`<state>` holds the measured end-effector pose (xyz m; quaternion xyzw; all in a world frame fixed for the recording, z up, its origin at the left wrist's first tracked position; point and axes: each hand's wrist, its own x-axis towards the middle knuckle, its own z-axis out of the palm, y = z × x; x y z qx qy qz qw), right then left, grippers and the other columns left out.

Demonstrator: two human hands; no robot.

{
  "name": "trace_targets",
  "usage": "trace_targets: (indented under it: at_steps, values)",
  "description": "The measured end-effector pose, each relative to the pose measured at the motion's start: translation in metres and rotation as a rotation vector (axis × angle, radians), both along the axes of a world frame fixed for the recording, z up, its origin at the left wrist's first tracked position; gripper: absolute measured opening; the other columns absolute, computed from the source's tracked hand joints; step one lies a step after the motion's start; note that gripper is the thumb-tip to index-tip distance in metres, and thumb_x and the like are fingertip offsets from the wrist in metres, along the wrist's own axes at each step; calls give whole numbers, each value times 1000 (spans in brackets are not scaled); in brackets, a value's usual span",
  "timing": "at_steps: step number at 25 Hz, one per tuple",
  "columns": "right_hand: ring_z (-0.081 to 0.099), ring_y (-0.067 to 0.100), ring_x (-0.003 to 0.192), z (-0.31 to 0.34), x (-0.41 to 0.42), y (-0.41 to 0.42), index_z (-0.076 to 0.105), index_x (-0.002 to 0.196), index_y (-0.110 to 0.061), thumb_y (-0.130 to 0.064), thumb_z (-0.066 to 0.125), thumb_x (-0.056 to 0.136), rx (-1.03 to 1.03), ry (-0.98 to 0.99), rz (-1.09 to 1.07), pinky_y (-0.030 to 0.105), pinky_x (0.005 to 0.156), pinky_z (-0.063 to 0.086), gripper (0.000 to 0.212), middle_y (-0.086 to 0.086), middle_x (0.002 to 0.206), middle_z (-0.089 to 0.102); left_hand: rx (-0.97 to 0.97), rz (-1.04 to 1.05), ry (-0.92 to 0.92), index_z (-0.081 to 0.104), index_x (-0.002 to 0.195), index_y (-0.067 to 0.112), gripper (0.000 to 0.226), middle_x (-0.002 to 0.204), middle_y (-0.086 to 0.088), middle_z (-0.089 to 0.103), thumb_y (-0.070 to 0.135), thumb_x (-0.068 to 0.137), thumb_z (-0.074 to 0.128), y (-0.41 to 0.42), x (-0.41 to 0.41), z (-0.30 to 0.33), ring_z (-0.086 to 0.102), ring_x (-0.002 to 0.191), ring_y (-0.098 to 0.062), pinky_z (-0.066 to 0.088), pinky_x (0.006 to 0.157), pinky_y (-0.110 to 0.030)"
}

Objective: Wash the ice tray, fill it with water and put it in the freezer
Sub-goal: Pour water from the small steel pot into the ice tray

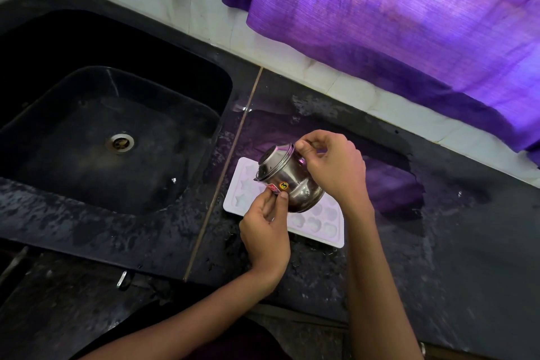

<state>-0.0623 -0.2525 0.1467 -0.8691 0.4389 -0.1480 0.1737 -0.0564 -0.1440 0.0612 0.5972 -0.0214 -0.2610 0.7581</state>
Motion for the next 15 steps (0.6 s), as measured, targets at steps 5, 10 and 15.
trace_targets:
  at_steps: [5,10,15]
  values:
    - [63,10,81,-1,1,1,67,87,-36,-47,59,86,-17,-5,-3,30,72,47,14,-16,81,64,5,-4,-11,67,112,3,25,102,-3,71,11,89,64,2,1,0,65,85,10,49,73,-6]
    - [62,10,80,-2,0,1,67,87,-35,-46,58,87,-27,-5,-5,29,71,45,14,-16,82,63,4,-18,-8,66,114,3,27,99,4,69,12,89,64,2,2,1,63,82,14,48,73,-4]
    - [61,9,80,-2,0,1,67,89,-35,-46,58,87,-31,-4,-2,30,72,47,14,-16,83,63,4,-28,3,65,115,3,28,102,0,70,12,89,63,3,2,1,64,83,10,49,73,-5]
